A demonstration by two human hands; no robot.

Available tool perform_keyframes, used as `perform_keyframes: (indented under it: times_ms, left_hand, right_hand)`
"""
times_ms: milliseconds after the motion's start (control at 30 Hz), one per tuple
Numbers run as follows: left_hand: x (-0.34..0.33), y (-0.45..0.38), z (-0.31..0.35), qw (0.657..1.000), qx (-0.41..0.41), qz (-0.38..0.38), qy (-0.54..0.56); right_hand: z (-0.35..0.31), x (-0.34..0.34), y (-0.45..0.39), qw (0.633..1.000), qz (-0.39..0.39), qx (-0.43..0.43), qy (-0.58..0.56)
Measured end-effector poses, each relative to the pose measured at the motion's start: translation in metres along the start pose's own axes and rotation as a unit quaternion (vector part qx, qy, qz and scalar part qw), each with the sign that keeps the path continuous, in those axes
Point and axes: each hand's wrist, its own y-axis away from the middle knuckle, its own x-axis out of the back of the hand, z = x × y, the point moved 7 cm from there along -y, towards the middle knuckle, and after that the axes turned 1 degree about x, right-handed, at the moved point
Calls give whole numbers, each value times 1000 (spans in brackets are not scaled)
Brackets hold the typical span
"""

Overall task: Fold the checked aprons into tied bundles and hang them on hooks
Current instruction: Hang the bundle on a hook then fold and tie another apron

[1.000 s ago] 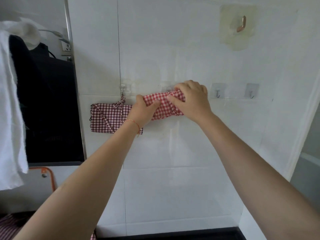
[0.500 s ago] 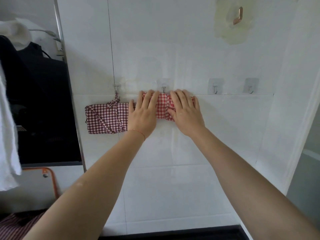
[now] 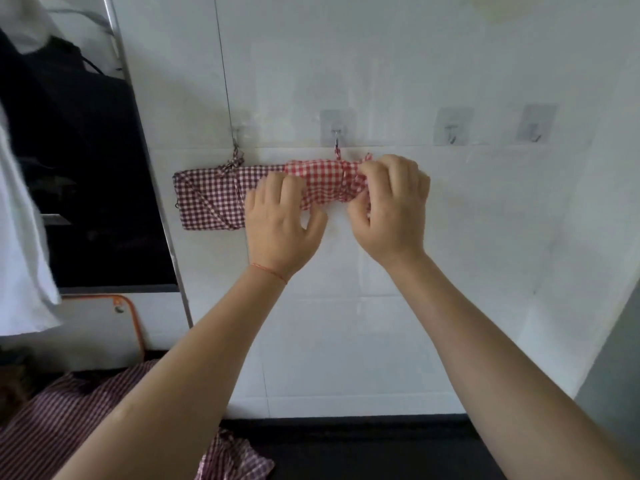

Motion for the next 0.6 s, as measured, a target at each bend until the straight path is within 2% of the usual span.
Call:
perform_keyframes:
  times_ms: [33, 67, 100, 133, 167, 200, 233, 267, 300, 333, 367, 400, 467, 500, 533, 600]
  left_hand:
    - [-3, 14, 0, 1000, 3, -25, 8]
    - [-13, 32, -2, 996, 15, -92, -2]
    - [-27, 62, -10, 977, 53, -207, -25]
    - [-46, 90, -21, 931, 103, -346, -51]
    - [-54, 139, -39, 855, 153, -489, -77]
    - [-58, 174, -52, 783, 192, -586, -82]
    - [-56, 209, -65, 726, 213, -648, -86]
    - [-48, 241, -81, 685, 231, -686, -88]
    - [-40, 267, -97, 666, 246, -698, -89]
    - [-29, 293, -113, 656, 264, -701, -92]
    - [-19, 315, -128, 650, 275, -701, -103]
    - [-2, 342, -149, 641, 285, -702, -122]
    - [26, 382, -181, 645, 308, -680, -166]
    - [46, 408, -201, 634, 333, -673, -183]
    - [62, 429, -215, 619, 358, -671, -195]
    - [93, 471, -232, 563, 395, -695, -208]
  right_hand:
    - [-10, 3, 11, 999, 21, 7, -24]
    - [-21, -3, 26, 998, 4, 11, -58]
    - [-34, -15, 50, 995, -34, 3, -89]
    - [-42, -28, 68, 991, -86, -11, -101]
    - [-56, -48, 104, 977, -181, -41, -108]
    - [-60, -68, 133, 945, -303, -73, -104]
    - [-67, -88, 172, 876, -459, -112, -99]
    - [-78, -106, 223, 772, -614, -135, -91]
    - [-89, -113, 270, 657, -739, -123, -81]
    - [-101, -114, 312, 553, -823, -108, -75]
    - [-111, -114, 344, 483, -868, -93, -67]
    - [-131, -117, 376, 446, -887, -88, -75]
    - [-157, -123, 417, 447, -883, -113, -91]
    - [-180, -127, 439, 437, -881, -148, -105]
    - [-197, -130, 457, 430, -873, -194, -125]
    - [-231, -127, 487, 394, -850, -311, -163]
